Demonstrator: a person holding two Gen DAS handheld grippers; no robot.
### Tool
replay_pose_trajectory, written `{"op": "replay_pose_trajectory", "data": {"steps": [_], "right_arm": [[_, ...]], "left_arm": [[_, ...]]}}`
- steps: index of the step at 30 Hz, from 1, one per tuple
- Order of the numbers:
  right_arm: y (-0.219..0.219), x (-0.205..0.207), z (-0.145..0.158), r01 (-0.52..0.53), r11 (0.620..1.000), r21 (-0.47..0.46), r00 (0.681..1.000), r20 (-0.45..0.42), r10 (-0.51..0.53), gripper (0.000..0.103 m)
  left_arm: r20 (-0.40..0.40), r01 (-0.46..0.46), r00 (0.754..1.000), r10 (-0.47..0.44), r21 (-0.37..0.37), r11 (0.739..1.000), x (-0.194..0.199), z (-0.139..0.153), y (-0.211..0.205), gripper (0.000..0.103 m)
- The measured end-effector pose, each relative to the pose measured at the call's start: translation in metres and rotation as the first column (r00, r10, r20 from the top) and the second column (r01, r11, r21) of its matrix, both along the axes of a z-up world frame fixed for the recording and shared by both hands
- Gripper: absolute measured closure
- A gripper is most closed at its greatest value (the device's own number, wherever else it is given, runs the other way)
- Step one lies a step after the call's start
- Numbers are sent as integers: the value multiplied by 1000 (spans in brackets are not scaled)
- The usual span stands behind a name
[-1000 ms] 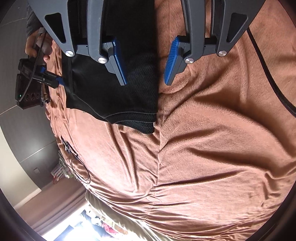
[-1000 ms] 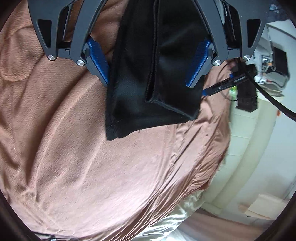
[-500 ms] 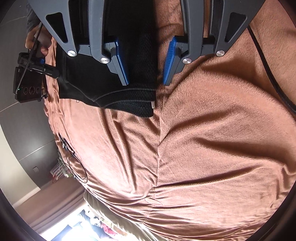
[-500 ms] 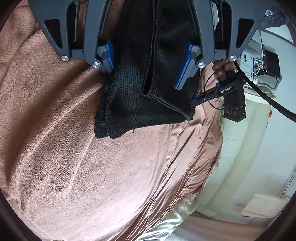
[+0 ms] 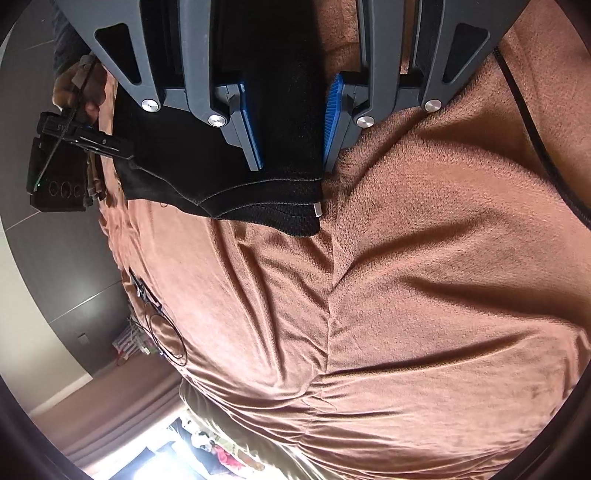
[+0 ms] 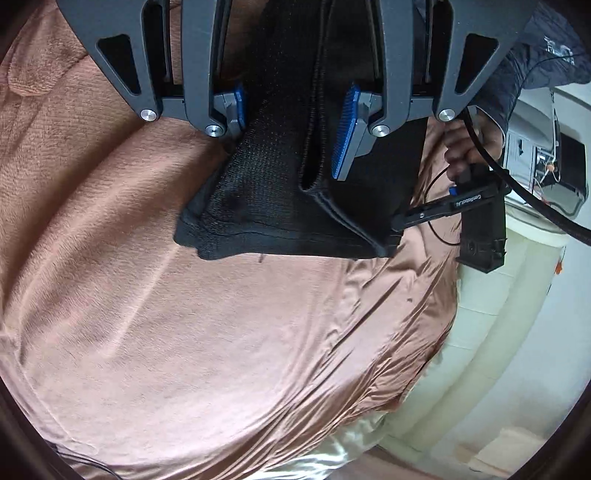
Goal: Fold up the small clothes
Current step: 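Close both grippers on the folded shirt's end, then lift the folded shirt off the bed with both grippers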
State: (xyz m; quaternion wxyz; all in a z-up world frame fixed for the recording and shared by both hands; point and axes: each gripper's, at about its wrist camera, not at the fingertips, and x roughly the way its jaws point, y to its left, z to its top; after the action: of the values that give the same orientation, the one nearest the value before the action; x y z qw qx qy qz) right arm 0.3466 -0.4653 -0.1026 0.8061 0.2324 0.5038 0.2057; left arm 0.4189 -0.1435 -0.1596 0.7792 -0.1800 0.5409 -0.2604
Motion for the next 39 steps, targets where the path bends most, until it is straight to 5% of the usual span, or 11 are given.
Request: {"op": "replay_pose_trajectory", "data": {"steps": [8,10,15,39], "right_arm": [[10,5,-5,-1,998,59,1000,-7,2,67],[14,10,-9,3,999,46,1000,-13,-3,88],[10,10,-8,32,999,15,999,-19,-32,94],[72,-87,109,26,994,-109,968,252,2,94]], "left_arm": [[7,0,1000,0,-6,1000,5,-4,-3,73],[10,0,1000,0,-14,1000,8,-6,-4,76],[13,-6,1000,6,-20,1000,7,0,-4,92],[252,13,968,11,-92,996,-59,135,18,93]]}}
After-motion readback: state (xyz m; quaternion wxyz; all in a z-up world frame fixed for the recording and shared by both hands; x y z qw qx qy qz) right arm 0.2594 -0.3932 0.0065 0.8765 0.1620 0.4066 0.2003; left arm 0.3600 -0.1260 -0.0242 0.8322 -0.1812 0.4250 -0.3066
